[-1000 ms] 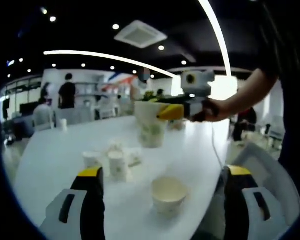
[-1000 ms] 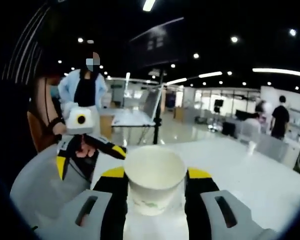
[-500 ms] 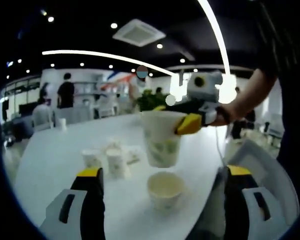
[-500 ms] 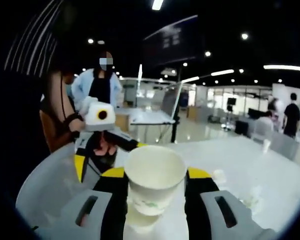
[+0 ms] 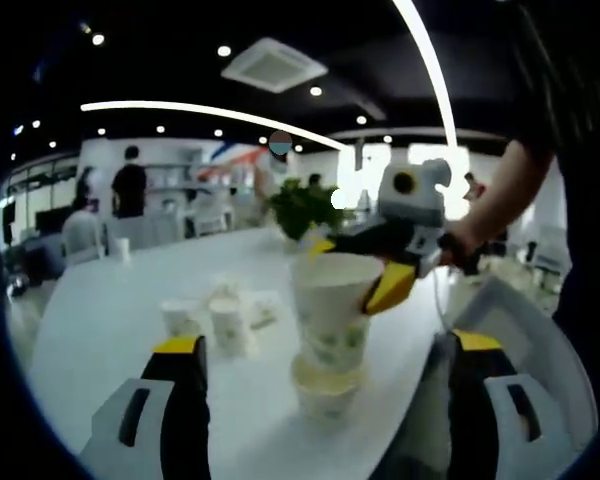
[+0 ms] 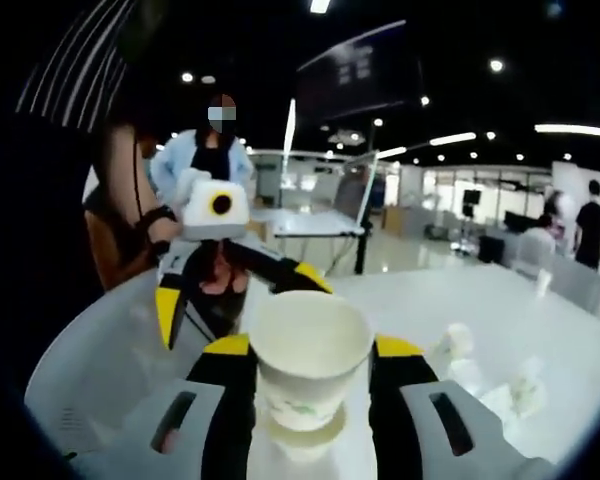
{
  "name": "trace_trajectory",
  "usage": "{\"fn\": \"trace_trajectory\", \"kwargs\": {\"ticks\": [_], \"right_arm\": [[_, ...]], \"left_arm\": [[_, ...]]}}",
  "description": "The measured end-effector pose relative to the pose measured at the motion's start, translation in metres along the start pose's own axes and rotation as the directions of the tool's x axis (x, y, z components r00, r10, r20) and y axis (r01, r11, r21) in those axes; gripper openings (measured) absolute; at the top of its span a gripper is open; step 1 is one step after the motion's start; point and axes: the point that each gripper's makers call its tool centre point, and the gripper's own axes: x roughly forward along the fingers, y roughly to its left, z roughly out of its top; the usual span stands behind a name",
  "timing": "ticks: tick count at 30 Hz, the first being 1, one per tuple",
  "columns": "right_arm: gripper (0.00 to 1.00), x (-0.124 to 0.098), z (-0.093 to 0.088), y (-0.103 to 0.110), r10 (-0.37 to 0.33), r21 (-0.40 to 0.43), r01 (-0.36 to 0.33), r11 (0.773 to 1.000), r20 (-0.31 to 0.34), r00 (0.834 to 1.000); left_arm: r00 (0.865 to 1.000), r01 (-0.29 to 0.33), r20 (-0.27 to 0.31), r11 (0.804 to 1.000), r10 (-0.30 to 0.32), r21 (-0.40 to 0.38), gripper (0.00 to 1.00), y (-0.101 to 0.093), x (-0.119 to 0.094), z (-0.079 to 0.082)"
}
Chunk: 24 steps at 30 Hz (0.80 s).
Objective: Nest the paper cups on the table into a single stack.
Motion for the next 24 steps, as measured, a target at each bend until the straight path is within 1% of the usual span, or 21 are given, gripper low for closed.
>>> {"fn": "trace_trajectory", "kwargs": {"ticks": [4, 6, 16, 24], "right_arm": [[0.41, 0.003, -0.009, 0.003, 0.002, 0.012, -0.002, 1.000, -0.013, 1.000], [0.41, 0.003, -0.012, 0.003, -0.002, 0.005, 0.003, 1.000, -0.023, 1.000], [0.40, 0.004, -0.026, -0.002, -0.010, 0.012, 0.010, 1.000, -0.049, 0.999], [0.42, 0.007, -0.036, 0.002, 0.005, 0.009, -0.005, 1.000, -0.074, 0.997]], "left_arm": [[1.000, 0.000, -0.004, 1.000, 0.000, -0.003, 0.99, -0.001, 0.000, -0.001], [1.000, 0.002, -0.003, 1.000, -0.002, -0.002, 0.99, -0.001, 0.000, -0.001], [1.000, 0.004, -0.007, 1.000, -0.004, -0.005, 0.99, 0.000, 0.002, -0.002], [1.000, 0.003, -0.010, 1.000, -0.004, -0.008, 0.99, 0.003, 0.003, -0.003]]}}
